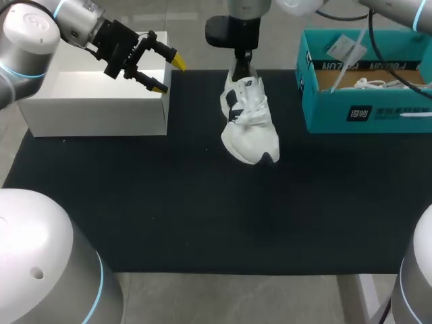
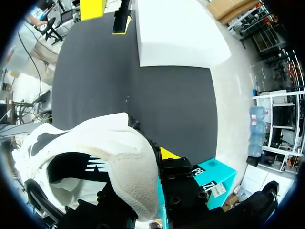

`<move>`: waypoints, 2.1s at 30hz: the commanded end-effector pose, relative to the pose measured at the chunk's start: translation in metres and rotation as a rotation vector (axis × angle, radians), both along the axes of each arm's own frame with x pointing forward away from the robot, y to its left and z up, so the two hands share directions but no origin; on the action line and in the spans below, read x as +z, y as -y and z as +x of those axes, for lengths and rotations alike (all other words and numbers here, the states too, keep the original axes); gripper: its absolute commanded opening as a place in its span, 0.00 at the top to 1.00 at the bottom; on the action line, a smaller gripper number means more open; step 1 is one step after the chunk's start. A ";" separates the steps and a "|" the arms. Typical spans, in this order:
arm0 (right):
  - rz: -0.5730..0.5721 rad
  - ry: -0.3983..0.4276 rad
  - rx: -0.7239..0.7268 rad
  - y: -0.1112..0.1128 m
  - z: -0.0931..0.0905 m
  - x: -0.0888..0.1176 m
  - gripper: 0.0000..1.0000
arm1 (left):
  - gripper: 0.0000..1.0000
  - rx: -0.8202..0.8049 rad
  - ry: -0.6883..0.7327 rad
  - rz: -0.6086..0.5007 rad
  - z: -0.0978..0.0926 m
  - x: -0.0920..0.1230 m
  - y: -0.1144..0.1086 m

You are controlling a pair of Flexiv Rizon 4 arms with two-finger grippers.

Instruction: Take the shoe out of the shoebox, open the shoe tongue, remove and reinsert the insole, then place the shoe into the shoebox

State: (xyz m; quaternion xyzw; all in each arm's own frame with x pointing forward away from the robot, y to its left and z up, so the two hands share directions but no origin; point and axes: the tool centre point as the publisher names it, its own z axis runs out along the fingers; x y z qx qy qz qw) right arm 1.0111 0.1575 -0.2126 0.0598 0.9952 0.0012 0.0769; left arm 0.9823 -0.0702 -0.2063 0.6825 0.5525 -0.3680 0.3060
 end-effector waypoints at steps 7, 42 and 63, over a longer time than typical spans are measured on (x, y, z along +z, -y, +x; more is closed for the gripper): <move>-0.029 0.019 0.094 0.013 -0.008 0.097 1.00 | 0.00 0.002 0.003 0.003 -0.001 0.000 0.000; -0.045 0.081 -0.009 0.088 0.031 0.151 1.00 | 0.00 0.002 0.003 0.003 -0.001 0.000 0.000; -0.001 0.053 -0.042 0.238 0.084 0.113 1.00 | 0.00 0.002 0.003 0.003 -0.001 0.000 0.000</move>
